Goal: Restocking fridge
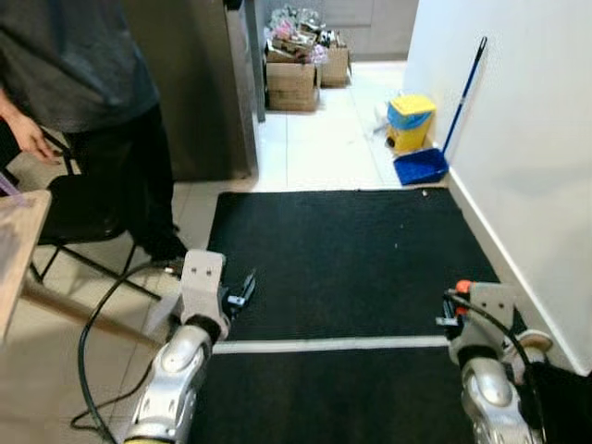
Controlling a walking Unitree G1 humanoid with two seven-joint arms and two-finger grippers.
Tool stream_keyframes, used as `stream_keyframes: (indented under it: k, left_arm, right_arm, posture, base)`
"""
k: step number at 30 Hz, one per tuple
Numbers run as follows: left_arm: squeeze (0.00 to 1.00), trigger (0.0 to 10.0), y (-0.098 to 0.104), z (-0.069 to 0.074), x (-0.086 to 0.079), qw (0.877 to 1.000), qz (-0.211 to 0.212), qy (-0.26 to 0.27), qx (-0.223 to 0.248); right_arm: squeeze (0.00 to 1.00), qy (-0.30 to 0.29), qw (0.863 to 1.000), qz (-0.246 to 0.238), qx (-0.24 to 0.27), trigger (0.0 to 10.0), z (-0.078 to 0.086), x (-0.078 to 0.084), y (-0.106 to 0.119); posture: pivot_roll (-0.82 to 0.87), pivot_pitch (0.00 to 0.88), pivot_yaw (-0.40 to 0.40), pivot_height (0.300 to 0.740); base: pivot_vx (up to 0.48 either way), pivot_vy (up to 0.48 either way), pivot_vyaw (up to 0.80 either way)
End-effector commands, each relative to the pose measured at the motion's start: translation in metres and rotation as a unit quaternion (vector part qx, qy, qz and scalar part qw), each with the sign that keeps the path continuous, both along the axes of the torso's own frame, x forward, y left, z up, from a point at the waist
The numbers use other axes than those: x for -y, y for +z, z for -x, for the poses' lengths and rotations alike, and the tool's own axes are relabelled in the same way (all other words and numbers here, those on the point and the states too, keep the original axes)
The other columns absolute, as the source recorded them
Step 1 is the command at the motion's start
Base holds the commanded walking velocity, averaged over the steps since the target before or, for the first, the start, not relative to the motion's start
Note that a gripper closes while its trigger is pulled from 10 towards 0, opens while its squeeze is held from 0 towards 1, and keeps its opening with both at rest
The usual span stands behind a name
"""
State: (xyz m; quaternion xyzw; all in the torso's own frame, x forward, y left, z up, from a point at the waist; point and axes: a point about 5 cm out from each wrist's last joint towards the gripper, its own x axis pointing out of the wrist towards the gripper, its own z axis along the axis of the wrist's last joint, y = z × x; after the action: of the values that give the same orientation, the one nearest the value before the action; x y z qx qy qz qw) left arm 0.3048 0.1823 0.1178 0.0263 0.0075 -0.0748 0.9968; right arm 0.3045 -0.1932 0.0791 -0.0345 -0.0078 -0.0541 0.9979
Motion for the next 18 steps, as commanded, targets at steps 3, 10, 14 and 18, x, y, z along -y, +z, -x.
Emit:
stream_keyframes:
  k: [3,10,14,18]
  left_arm:
    - [0.0,10.0,-0.01,0.005,-0.009,0.999,-0.022,0.013,-0.021]
    - [0.0,10.0,-0.016,0.013,-0.011,0.999,-0.046,0.006,-0.018]
    - [0.0,10.0,-0.015,0.014,-0.009,0.999,-0.054,-0.002,-0.007]
    - [0.0,10.0,-0.014,0.013,-0.007,0.999,-0.048,-0.003,-0.006]
  right_arm:
    - [0.0,0.014,1.0,0.003,0.009,10.0,0.003,-0.004,0.0]
    - [0.0,0.038,0.999,0.0,0.008,10.0,0.007,-0.015,-0.004]
    - [0.0,0.049,0.999,0.003,0.007,10.0,0.009,-0.021,-0.005]
    - [0.0,0.057,0.998,0.003,0.007,10.0,0.011,-0.027,-0.007]
  posture:
    - [-0.04,0.144,0.031,0.74]
    - [-0.04,0.14,0.028,0.74]
    - [-0.04,0.14,0.029,0.74]
    - [-0.04,0.137,0.026,0.74]
  base:
    - [0.0,0.0,0.0]
    - [0.0,0.0,0.0]
    - [0.0,0.0,0.0]
    - [0.0,0.0,0.0]
